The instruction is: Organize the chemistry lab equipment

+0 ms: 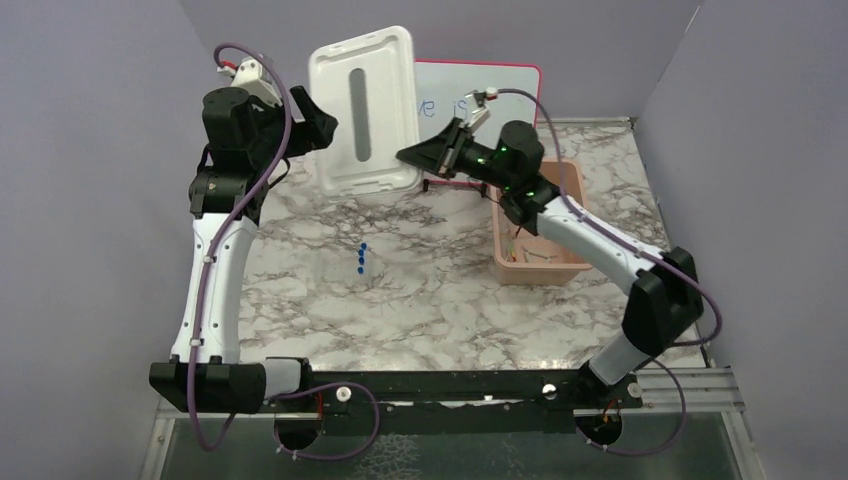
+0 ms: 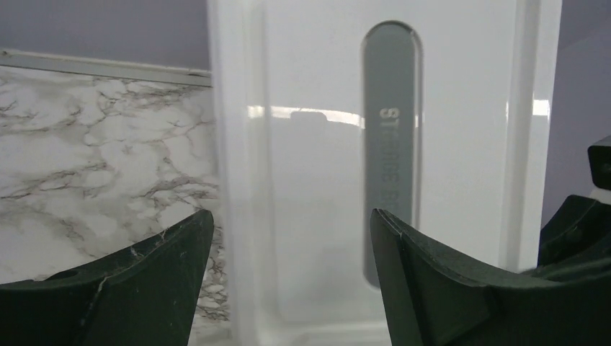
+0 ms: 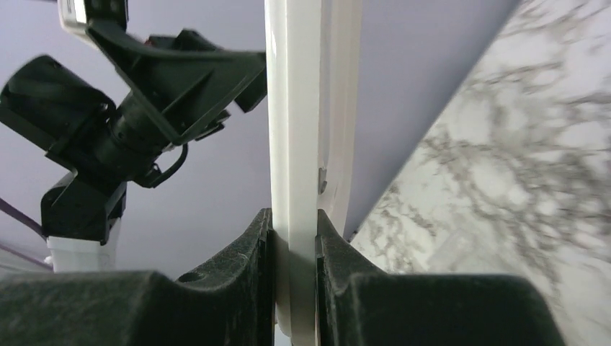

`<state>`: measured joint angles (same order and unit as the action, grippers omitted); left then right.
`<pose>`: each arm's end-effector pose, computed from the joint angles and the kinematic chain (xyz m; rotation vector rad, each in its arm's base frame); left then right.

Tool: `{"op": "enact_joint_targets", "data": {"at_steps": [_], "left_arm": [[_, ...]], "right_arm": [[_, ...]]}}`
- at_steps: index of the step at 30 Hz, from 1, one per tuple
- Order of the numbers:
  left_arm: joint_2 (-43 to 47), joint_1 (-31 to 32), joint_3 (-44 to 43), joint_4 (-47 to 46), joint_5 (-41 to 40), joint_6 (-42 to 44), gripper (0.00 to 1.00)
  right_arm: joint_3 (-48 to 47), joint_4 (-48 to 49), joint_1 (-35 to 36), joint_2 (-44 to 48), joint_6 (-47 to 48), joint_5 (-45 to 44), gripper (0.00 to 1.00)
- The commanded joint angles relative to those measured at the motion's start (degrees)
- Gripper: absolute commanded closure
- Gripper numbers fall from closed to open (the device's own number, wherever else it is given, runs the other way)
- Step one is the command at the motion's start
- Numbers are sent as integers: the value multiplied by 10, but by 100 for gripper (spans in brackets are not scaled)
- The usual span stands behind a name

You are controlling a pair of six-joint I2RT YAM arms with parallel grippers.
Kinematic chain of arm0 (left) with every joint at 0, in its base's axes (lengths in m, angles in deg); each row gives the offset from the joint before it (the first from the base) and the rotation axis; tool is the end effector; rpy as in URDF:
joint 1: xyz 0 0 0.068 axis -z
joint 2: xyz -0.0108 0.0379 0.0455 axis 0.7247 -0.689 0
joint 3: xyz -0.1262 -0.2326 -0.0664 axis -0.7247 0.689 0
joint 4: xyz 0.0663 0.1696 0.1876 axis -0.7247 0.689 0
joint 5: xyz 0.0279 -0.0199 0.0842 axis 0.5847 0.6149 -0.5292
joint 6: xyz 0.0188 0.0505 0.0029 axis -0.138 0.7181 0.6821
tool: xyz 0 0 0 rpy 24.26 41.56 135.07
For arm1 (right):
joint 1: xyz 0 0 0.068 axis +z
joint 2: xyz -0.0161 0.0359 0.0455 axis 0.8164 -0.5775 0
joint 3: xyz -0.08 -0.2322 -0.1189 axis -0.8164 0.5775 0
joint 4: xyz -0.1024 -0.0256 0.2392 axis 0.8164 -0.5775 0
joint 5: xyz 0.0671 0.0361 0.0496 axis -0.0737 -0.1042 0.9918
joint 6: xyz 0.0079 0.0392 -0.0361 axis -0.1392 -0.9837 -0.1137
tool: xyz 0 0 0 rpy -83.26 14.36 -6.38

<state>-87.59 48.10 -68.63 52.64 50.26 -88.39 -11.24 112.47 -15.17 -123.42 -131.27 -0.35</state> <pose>0.2686 -0.0163 0.4632 -0.1174 1.8229 -0.4831 0.3037 0.2716 0.3736 -0.1610 1.7021 1.6850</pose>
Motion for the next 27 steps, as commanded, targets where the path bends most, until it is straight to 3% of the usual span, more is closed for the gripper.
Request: {"op": "enact_joint_targets", "data": {"at_steps": [1, 7, 13, 18, 27], "left_arm": [[19, 16, -2, -10, 91, 8, 18], [22, 81, 29, -46, 134, 22, 18], [-3, 137, 59, -73, 174, 16, 15], [-17, 162, 100, -122, 197, -17, 2], [-84, 223, 173, -236, 215, -113, 5]], "right_arm": [[58, -78, -84, 117, 57, 27, 99], [133, -239, -213, 267, 117, 46, 99], [219, -286, -347, 366, 105, 147, 99], [256, -340, -391, 411, 100, 187, 99], [290, -417, -474, 436, 99, 238, 99]]}}
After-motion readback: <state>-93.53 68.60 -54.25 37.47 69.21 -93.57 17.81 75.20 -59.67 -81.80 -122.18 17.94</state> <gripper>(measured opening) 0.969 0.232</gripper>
